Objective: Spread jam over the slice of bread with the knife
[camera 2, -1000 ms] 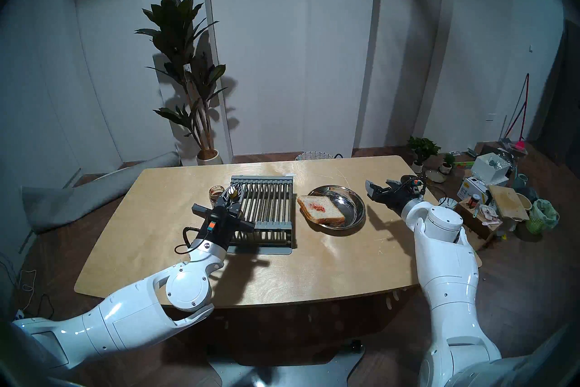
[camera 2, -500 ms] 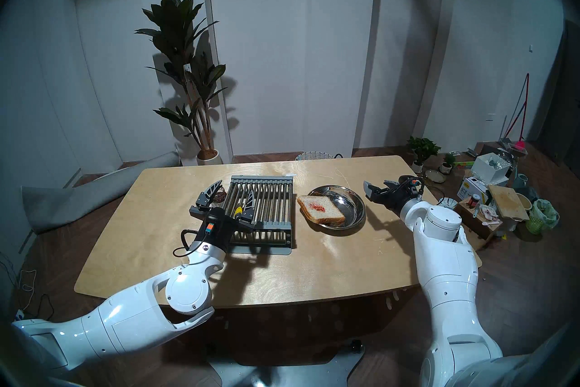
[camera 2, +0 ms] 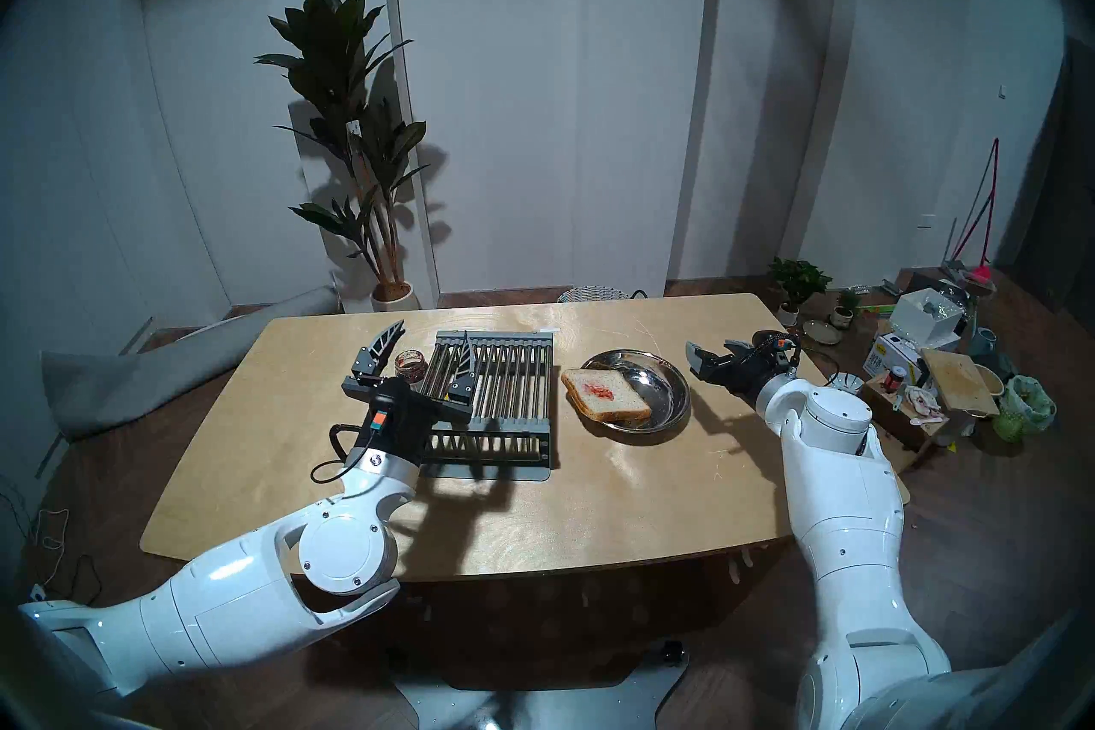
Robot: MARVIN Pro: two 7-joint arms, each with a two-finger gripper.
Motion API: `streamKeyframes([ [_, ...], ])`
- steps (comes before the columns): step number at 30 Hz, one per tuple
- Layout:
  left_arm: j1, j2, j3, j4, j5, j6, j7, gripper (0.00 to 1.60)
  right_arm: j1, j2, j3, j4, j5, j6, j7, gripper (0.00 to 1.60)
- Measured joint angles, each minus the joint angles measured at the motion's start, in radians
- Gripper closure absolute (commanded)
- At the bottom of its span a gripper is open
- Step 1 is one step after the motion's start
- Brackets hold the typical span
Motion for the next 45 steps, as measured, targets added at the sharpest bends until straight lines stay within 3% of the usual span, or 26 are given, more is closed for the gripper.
streamKeyframes([
  [5,0.003,0.037,-0.046,-0.068,-0.032,-0.012,0.013,0.00,0.004,0.006,-0.001,-0.007,-0.001,0.001,0.003,0.00],
  [10,0.022,0.098,-0.123,-0.105,-0.078,0.022,0.014,0.00,0.005,0.019,-0.017,-0.041,-0.025,-0.005,0.005,0.00],
  [16,0.043,0.161,-0.207,-0.081,-0.115,0.064,-0.008,0.00,0.001,0.026,-0.036,-0.087,-0.076,-0.019,-0.034,0.00],
  [22,0.080,0.230,-0.280,-0.022,-0.151,0.055,-0.076,0.00,-0.024,0.005,-0.025,-0.121,-0.098,-0.045,-0.097,0.00],
  [34,0.181,0.361,-0.360,0.092,-0.241,-0.098,-0.226,0.00,-0.093,-0.070,0.077,-0.106,0.006,-0.150,-0.126,0.00],
  [41,0.234,0.440,-0.387,0.141,-0.370,-0.202,-0.356,0.00,-0.103,-0.105,0.094,-0.105,0.049,-0.205,-0.117,0.00],
  [45,0.248,0.461,-0.397,0.166,-0.481,-0.216,-0.419,0.00,-0.106,-0.116,0.087,-0.114,0.050,-0.228,-0.112,0.00],
])
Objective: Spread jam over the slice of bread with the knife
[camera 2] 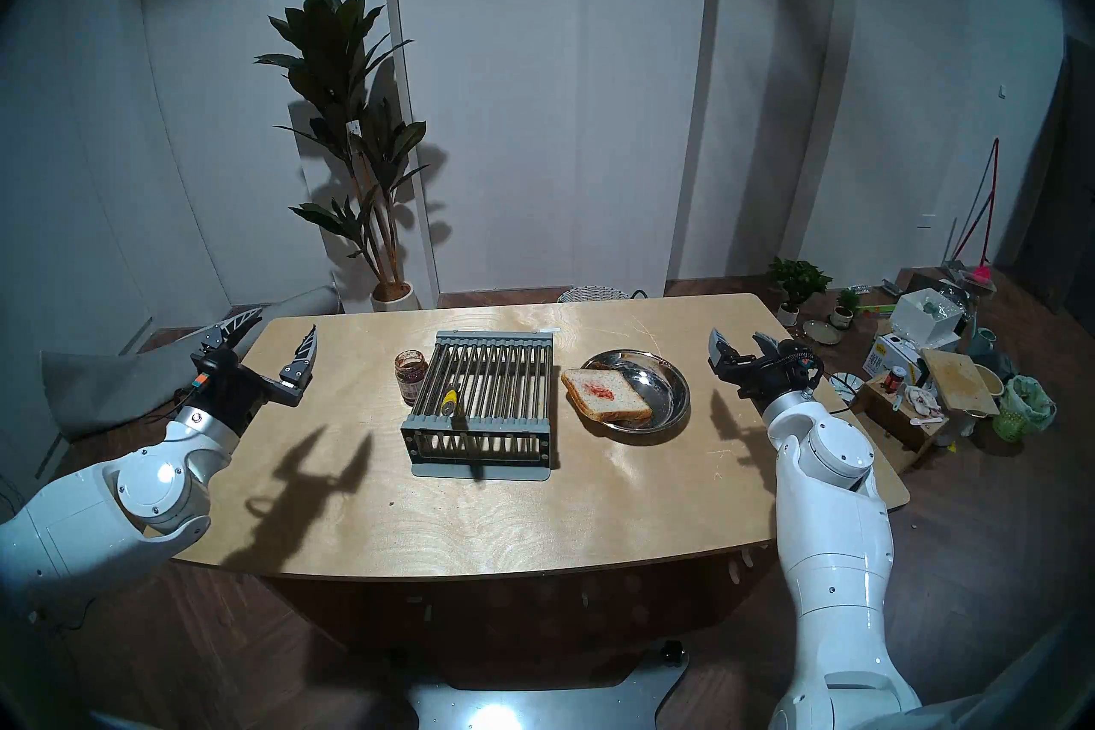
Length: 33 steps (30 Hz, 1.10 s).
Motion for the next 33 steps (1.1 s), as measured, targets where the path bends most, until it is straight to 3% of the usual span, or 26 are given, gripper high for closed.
streamKeyframes([
  [8,0.015,0.018,-0.029,0.054,-0.261,-0.032,-0.138,0.00,-0.002,-0.014,-0.031,-0.019,-0.026,-0.024,-0.007,0.00],
  [15,0.035,0.044,-0.038,0.087,-0.412,-0.085,-0.269,0.00,-0.002,-0.019,-0.046,-0.020,-0.055,-0.043,-0.029,0.00],
  [21,0.040,0.051,-0.037,0.106,-0.435,-0.096,-0.323,0.00,-0.002,-0.022,-0.054,-0.015,-0.074,-0.059,-0.043,0.00],
  [33,0.028,0.023,-0.024,0.114,-0.349,-0.101,-0.281,0.00,-0.001,-0.025,-0.065,-0.011,-0.112,-0.075,-0.078,0.00],
])
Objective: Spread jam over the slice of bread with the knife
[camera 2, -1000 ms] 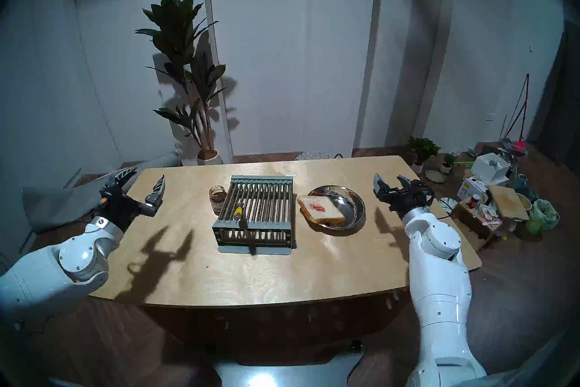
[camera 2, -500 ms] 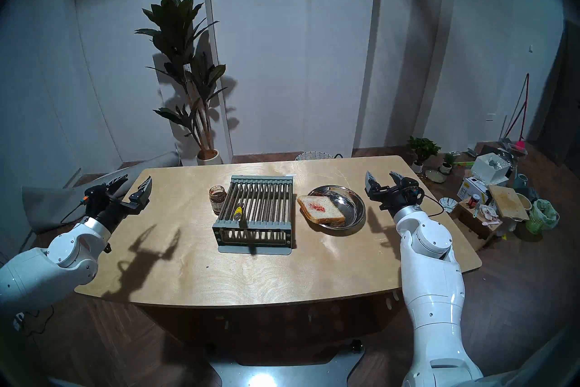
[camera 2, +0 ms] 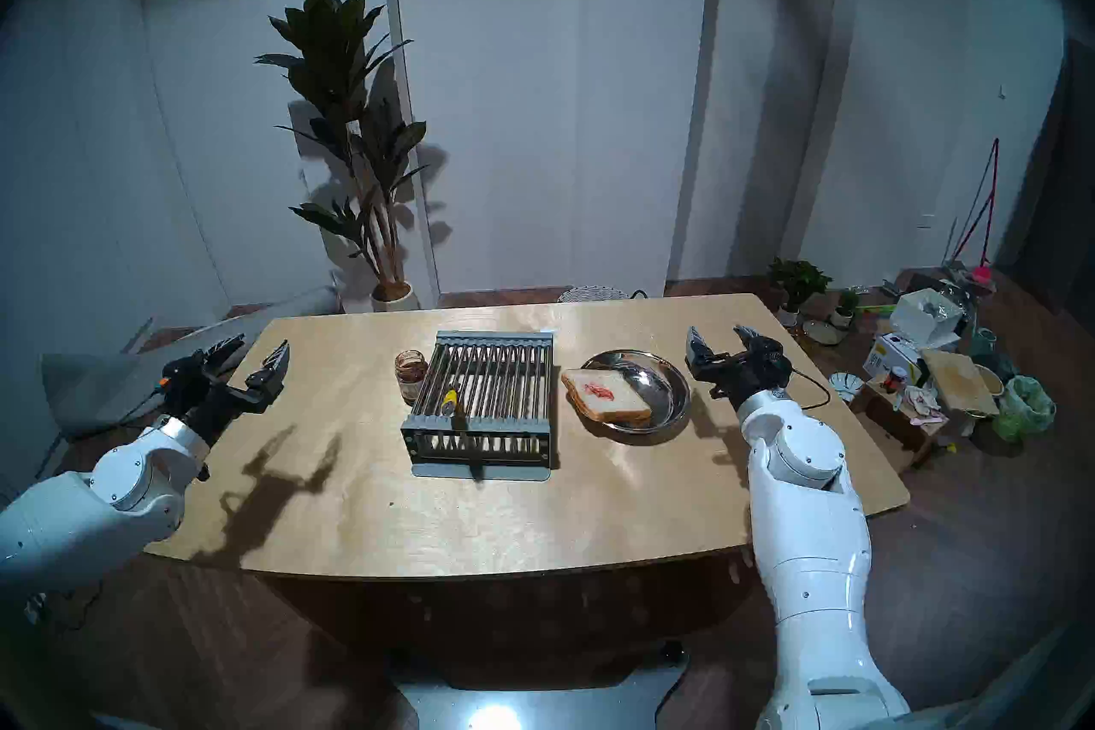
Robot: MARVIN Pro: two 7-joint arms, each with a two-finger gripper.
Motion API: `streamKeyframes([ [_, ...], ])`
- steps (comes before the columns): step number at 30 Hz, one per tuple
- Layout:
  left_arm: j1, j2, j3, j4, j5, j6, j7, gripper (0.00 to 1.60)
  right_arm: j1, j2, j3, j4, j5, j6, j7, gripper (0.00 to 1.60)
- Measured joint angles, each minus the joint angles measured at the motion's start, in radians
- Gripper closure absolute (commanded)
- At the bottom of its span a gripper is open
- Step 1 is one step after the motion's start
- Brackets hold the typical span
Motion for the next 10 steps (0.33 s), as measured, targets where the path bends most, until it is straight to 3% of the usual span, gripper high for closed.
streamKeyframes([
  [10,-0.003,-0.008,0.000,-0.002,0.025,0.000,0.016,0.00,0.000,-0.001,0.003,0.000,-0.004,-0.003,-0.007,0.00],
])
